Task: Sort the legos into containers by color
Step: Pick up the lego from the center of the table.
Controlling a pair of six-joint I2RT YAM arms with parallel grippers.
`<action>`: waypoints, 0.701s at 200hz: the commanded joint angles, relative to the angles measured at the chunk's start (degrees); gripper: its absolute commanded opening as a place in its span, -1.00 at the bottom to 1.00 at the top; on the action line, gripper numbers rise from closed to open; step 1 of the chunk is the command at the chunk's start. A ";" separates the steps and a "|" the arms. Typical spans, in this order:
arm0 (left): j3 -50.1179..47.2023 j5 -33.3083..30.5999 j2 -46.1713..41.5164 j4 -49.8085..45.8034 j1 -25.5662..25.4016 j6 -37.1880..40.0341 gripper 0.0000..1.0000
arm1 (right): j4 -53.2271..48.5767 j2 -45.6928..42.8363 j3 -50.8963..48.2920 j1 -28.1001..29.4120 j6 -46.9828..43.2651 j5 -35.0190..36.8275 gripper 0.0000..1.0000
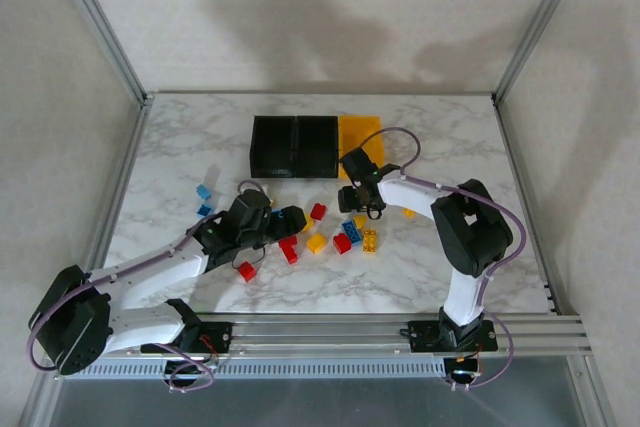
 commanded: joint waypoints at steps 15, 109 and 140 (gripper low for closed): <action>3.22 -0.52 0.78 0.66 -0.33 0.40 0.65 | -2.70 -4.15 1.76 0.52 0.29 1.27 0.09; 4.14 -1.23 1.12 1.13 -0.33 0.14 0.64 | 0.19 -4.09 -0.13 -2.74 2.92 -0.30 0.09; 3.59 -1.63 0.28 0.80 -0.33 0.01 0.64 | 1.13 -1.84 -0.24 -2.90 3.46 -0.23 0.09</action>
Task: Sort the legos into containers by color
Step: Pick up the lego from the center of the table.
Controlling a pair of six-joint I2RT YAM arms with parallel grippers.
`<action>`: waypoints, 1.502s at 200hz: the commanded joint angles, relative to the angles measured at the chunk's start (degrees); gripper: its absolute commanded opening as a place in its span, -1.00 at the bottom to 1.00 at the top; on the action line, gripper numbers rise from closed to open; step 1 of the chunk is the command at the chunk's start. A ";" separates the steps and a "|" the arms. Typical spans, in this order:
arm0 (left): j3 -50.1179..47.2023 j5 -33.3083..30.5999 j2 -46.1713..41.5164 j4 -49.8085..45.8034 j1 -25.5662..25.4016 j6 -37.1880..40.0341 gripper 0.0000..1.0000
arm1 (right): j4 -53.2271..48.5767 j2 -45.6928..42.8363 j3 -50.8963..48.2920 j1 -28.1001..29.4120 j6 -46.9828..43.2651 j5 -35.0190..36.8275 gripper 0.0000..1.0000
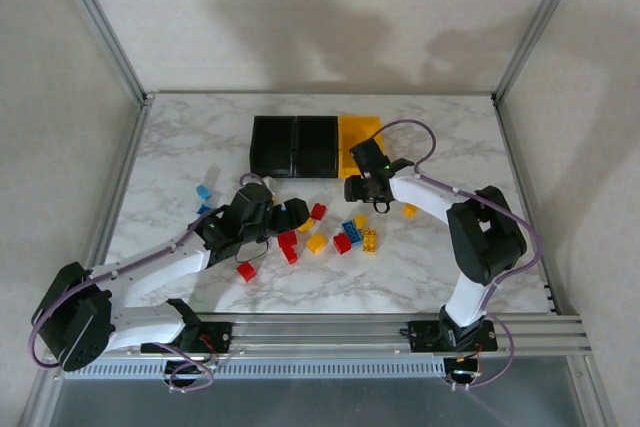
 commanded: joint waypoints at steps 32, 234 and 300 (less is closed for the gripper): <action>0.65 -1.48 -1.28 0.18 -0.33 -0.08 0.65 | 1.51 2.77 -0.45 -0.17 1.55 -0.23 0.09; 0.35 -4.81 -4.23 -0.64 -0.16 -1.22 0.65 | -7.39 7.84 22.37 -4.68 1.12 1.08 0.10; -0.82 -5.47 -5.92 -1.55 -0.07 -1.31 0.65 | -10.09 18.04 33.72 -7.43 1.68 0.65 0.12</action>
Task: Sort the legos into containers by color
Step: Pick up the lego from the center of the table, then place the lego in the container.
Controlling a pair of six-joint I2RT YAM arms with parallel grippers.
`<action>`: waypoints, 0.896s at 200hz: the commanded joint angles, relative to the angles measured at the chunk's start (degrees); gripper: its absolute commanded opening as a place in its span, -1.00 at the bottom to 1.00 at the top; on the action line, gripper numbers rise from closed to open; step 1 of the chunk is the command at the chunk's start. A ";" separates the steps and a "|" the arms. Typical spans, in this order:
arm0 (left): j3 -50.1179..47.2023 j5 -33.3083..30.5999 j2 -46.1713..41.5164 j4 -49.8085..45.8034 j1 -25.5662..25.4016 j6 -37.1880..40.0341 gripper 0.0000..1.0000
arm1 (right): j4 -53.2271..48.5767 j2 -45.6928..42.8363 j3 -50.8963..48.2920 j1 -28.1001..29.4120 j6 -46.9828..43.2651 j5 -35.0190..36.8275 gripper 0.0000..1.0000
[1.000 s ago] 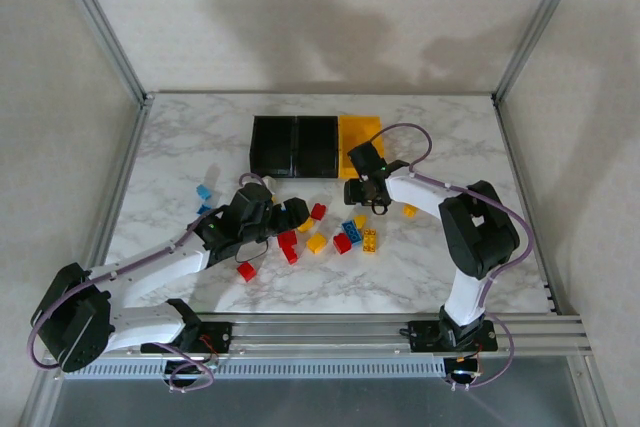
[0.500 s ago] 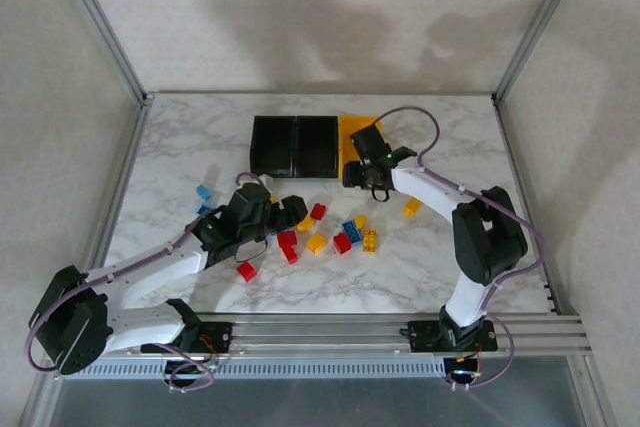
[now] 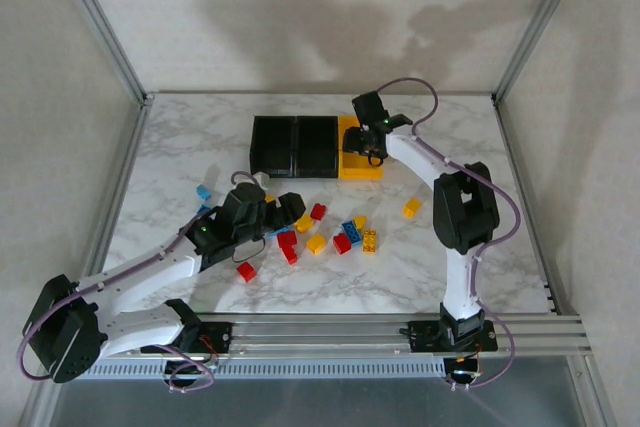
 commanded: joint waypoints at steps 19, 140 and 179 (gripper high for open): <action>-0.82 -2.13 -1.63 -1.37 -0.07 -0.57 0.65 | -3.18 4.52 5.87 -0.73 0.47 1.11 0.12; -2.39 -1.52 -1.54 -0.17 -0.13 -1.41 0.66 | 5.12 0.56 -0.32 -3.20 23.05 -9.68 0.12; -2.81 -1.43 -2.32 -0.18 -0.04 -0.79 0.66 | 8.31 -2.42 -4.56 -3.12 31.72 -9.43 0.12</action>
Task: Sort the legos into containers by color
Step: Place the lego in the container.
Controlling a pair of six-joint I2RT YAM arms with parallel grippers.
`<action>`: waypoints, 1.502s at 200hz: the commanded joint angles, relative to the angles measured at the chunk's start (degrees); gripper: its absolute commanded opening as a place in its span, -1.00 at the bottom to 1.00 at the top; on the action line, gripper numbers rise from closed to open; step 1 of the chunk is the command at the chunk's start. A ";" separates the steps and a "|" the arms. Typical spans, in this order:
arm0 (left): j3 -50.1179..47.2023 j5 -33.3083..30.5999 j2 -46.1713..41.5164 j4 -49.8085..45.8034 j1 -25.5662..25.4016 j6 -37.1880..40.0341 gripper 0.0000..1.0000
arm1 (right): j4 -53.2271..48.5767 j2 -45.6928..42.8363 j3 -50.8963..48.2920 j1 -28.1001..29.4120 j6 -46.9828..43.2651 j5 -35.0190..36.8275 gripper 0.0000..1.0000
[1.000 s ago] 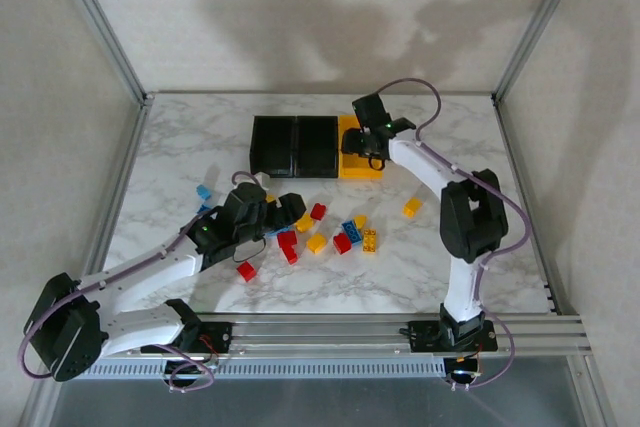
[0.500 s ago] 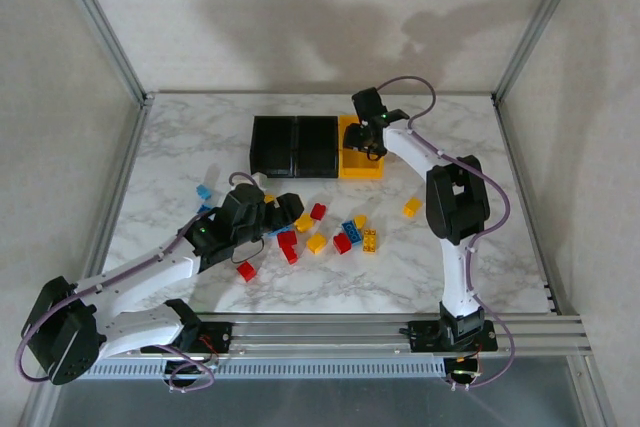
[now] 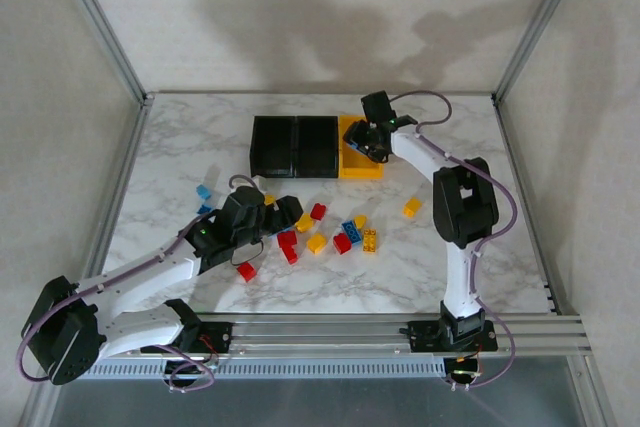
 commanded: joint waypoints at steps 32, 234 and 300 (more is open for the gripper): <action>-1.71 -0.20 -2.70 0.12 -0.01 0.09 0.65 | 4.26 -3.54 -3.92 -0.10 14.36 -0.10 0.12; -1.49 -0.12 -3.70 -1.67 1.08 1.67 0.67 | 5.70 2.35 0.28 0.41 23.61 -0.69 0.97; 0.63 -2.55 -3.31 -5.49 1.55 1.82 0.66 | 13.27 -5.49 -5.70 2.45 21.44 -2.73 0.90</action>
